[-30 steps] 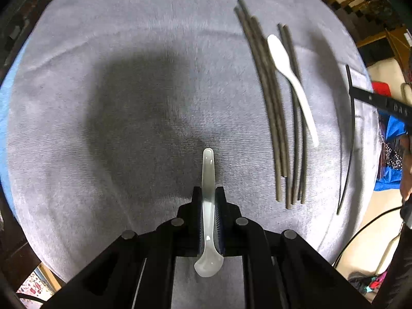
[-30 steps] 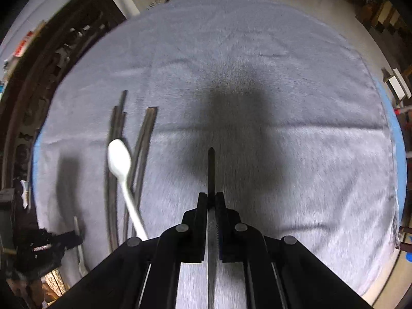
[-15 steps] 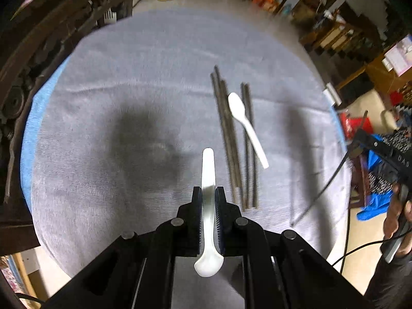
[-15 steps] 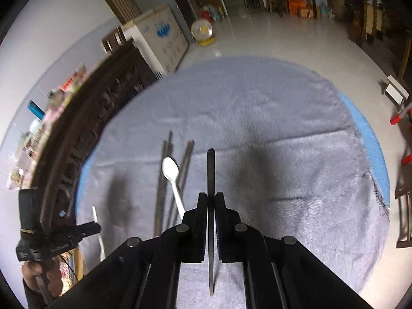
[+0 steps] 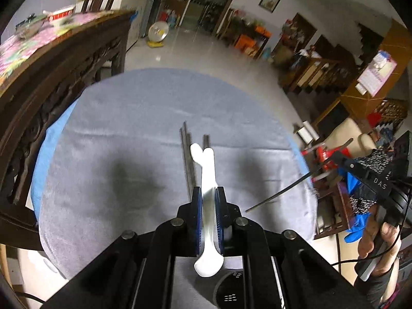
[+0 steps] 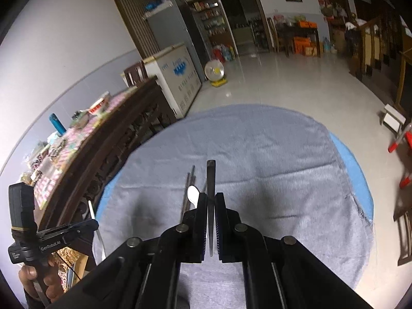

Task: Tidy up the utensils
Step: 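Carry the spoon and chopstick to the black holder cup with both grippers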

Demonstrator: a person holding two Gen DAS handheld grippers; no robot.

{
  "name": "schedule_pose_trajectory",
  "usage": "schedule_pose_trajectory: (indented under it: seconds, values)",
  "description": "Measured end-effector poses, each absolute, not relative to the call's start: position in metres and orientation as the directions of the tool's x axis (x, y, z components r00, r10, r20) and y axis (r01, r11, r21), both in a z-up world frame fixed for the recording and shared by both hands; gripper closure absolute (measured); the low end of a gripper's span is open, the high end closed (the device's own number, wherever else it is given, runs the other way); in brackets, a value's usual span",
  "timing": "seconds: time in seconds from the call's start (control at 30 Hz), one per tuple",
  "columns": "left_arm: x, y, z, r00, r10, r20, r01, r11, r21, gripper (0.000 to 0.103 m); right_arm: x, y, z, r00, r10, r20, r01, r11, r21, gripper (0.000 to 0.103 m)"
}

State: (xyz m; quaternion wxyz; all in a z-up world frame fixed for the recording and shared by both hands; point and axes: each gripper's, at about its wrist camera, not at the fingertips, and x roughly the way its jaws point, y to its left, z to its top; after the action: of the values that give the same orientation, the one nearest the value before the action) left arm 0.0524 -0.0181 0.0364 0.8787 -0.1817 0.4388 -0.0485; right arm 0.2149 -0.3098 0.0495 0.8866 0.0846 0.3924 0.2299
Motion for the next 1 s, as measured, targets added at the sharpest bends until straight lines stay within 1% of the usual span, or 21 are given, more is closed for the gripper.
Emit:
schedule_pose_trajectory:
  seconds: [0.27, 0.4, 0.53, 0.67, 0.83, 1.0]
  values:
    - [0.022, -0.037, 0.063, 0.688, -0.268, -0.674, -0.007, 0.927, -0.376, 0.093, 0.164, -0.318, 0.103, 0.623, 0.543, -0.563, -0.428, 0.839, 0.336, 0.096]
    - [0.01, -0.043, 0.066, 0.716, -0.261, -0.647, 0.007, 0.93, -0.367, 0.093, 0.138, -0.325, 0.122, 0.624, 0.581, -0.522, -0.461, 0.813, 0.354, 0.096]
    - [0.0, -0.046, 0.061, 0.723, -0.282, -0.63, 0.022, 0.922, -0.386, 0.093, 0.115, -0.329, 0.135, 0.609, 0.623, -0.491, -0.5, 0.782, 0.372, 0.096]
    - [-0.006, -0.05, 0.051, 0.724, -0.281, -0.63, 0.021, 0.922, -0.387, 0.093, 0.096, -0.325, 0.133, 0.591, 0.636, -0.496, -0.525, 0.77, 0.362, 0.096]
    - [-0.01, -0.052, 0.031, 0.709, -0.288, -0.643, 0.008, 0.916, -0.402, 0.093, 0.084, -0.317, 0.114, 0.554, 0.649, -0.521, -0.537, 0.757, 0.373, 0.096]
    - [-0.012, -0.06, 0.015, 0.71, -0.274, -0.649, 0.006, 0.924, -0.383, 0.093, 0.079, -0.305, 0.091, 0.52, 0.65, -0.554, -0.545, 0.752, 0.37, 0.096]
